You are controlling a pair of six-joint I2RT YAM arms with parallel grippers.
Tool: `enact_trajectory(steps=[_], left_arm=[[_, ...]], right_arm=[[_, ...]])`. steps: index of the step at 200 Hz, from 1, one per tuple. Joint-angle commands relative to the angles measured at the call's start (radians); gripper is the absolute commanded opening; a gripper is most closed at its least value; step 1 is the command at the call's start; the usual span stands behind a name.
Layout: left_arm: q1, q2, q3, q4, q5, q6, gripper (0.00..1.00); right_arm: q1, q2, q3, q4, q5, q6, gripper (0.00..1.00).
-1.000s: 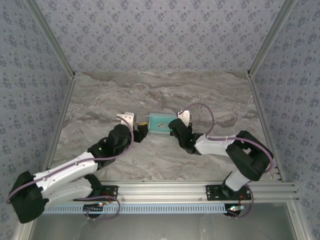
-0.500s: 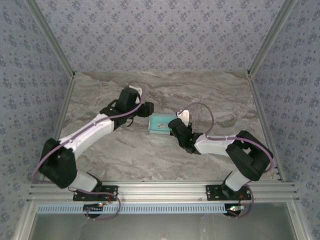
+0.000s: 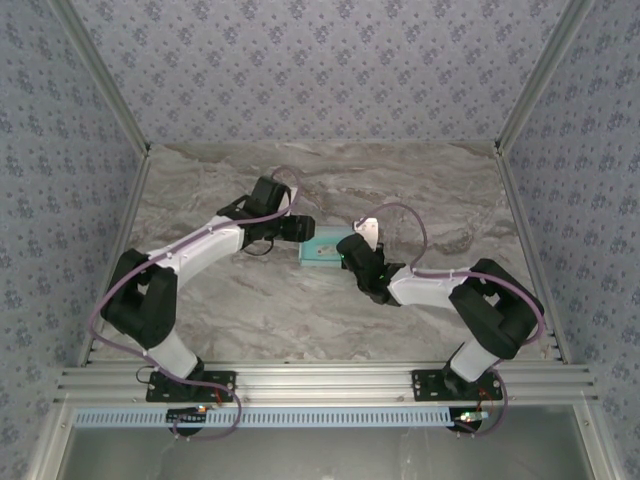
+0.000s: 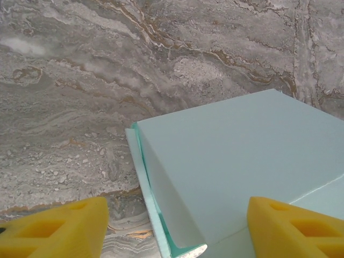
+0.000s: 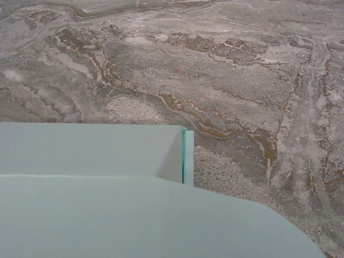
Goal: Fold the paper box
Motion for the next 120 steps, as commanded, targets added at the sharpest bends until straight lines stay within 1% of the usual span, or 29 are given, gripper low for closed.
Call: enact_trajectory(steps=[1,15,41,71,90,120], left_arm=[[0.002,0.027,-0.029,0.007,0.017,-0.007,0.68],[0.002,0.032,-0.031,0.015,0.018,-0.012,0.68],[0.001,0.035,-0.033,0.026,0.016,-0.016,0.68],[0.002,0.042,-0.029,0.029,0.016,-0.019,0.68],[0.002,0.046,-0.027,0.031,0.018,-0.022,0.68],[0.002,0.048,-0.027,0.038,0.019,-0.027,0.67]], right_arm=[[-0.007,0.014,0.021,-0.038,0.007,-0.026,0.12],[-0.006,0.002,0.016,-0.038,0.000,-0.037,0.16],[0.002,-0.031,-0.008,-0.031,-0.011,-0.062,0.28],[0.029,-0.084,-0.043,-0.049,-0.023,-0.077,0.38],[0.056,-0.129,-0.066,-0.093,-0.017,-0.075,0.43],[0.097,-0.245,-0.098,-0.204,-0.004,-0.096,0.47]])
